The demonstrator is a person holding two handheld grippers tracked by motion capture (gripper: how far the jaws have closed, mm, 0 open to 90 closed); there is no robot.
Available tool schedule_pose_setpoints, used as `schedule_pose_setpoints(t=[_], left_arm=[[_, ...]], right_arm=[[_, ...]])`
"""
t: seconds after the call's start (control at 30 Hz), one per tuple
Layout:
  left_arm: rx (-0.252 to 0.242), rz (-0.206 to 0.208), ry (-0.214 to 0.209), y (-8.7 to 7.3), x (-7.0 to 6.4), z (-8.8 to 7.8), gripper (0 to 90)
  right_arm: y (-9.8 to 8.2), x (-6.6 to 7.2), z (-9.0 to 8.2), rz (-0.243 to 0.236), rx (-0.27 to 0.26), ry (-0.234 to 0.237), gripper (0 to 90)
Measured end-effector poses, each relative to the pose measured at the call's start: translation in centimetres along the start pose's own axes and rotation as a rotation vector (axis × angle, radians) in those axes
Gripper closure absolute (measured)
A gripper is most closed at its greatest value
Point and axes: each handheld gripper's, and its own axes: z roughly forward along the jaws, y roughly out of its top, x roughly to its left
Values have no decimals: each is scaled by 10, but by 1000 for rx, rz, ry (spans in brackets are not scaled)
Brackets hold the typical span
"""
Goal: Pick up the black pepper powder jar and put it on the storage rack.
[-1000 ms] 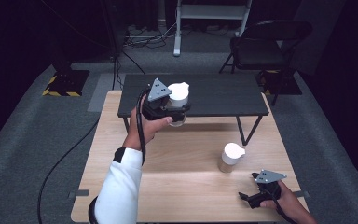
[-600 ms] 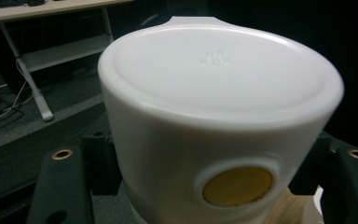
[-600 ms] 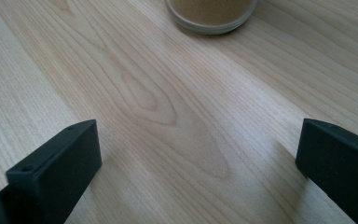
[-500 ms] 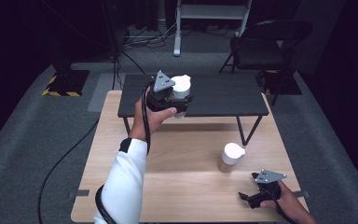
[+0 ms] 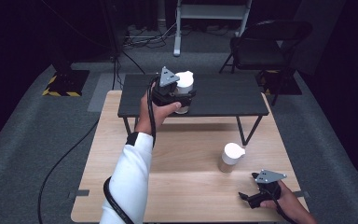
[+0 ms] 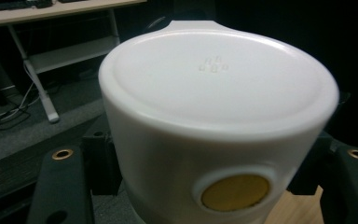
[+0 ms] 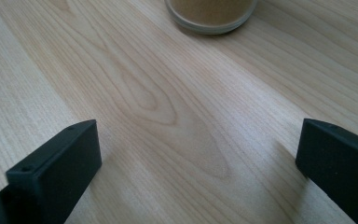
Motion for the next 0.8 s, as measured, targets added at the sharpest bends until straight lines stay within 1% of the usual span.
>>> schedule_pose_setpoints(t=[0.07,0.23,0.4,0.47,0.53,0.6,0.67,0.73,0.77,0.8], left_arm=[[2,4,0,-1,0,1,301],[-11,-13,0,-4,1,3,301],[-28,-39,-9,-9,6,2,298],[-24,-29,-11,-8,5,2,295],[-22,-28,-12,-8,5,3,290],[-9,-21,-9,-9,5,5,280],[6,-11,-6,-9,5,6,222],[12,-16,-6,-10,6,7,218],[12,-37,-24,-12,10,7,178],[12,-37,-24,-12,10,7,131]], right_arm=[[0,0,0,0,0,0,0],[0,-1,0,-3,0,4,0],[0,0,0,-2,0,4,0],[0,0,0,-2,0,4,0],[0,0,0,-3,0,5,0],[0,0,0,-3,0,5,0],[0,0,0,-3,0,5,0],[0,0,0,-3,0,5,0],[0,0,0,-3,0,5,0],[0,0,0,-3,0,5,0]])
